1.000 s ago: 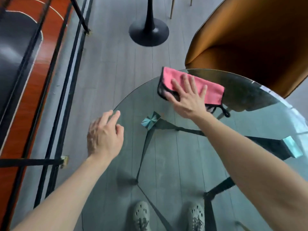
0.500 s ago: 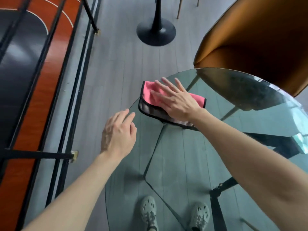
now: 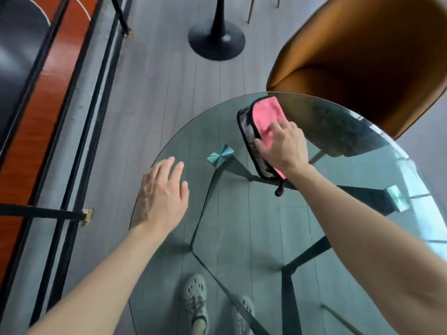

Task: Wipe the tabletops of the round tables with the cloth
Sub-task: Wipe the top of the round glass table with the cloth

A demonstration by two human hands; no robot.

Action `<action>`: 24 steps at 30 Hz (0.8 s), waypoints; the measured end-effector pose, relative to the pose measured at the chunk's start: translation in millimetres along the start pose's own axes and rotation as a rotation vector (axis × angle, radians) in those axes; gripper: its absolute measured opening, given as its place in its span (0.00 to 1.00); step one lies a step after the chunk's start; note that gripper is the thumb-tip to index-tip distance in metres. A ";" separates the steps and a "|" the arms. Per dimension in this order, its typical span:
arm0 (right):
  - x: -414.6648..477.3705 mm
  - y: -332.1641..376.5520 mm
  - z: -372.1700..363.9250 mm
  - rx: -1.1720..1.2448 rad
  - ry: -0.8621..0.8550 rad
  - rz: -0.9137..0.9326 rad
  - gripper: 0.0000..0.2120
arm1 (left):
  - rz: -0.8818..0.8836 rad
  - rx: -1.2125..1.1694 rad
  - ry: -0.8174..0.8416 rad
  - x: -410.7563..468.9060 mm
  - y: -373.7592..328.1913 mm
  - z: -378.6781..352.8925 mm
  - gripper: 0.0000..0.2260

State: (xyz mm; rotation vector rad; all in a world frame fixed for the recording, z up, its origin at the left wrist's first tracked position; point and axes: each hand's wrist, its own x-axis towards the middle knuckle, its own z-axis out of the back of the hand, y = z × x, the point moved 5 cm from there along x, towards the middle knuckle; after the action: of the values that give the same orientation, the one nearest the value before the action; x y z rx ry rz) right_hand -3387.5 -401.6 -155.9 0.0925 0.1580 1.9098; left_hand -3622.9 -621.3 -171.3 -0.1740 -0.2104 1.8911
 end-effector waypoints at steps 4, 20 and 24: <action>4.3 15.8 8.8 0.103 0.123 -0.073 0.09 | -0.027 -0.027 0.040 -9.0 -23.1 -4.0 0.20; 15.4 -46.7 82.3 -0.020 -0.160 0.090 0.16 | 0.080 0.081 0.220 -9.2 -41.3 1.9 0.30; 24.0 -24.7 55.8 -0.213 0.061 0.163 0.15 | 0.064 0.090 0.189 -15.7 -37.8 -3.9 0.31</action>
State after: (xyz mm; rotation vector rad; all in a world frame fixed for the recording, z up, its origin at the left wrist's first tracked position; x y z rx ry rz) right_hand -3364.7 -367.2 -105.0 -0.0990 -0.0132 2.0817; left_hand -3582.2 -624.0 -166.1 -0.2993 0.0083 1.9298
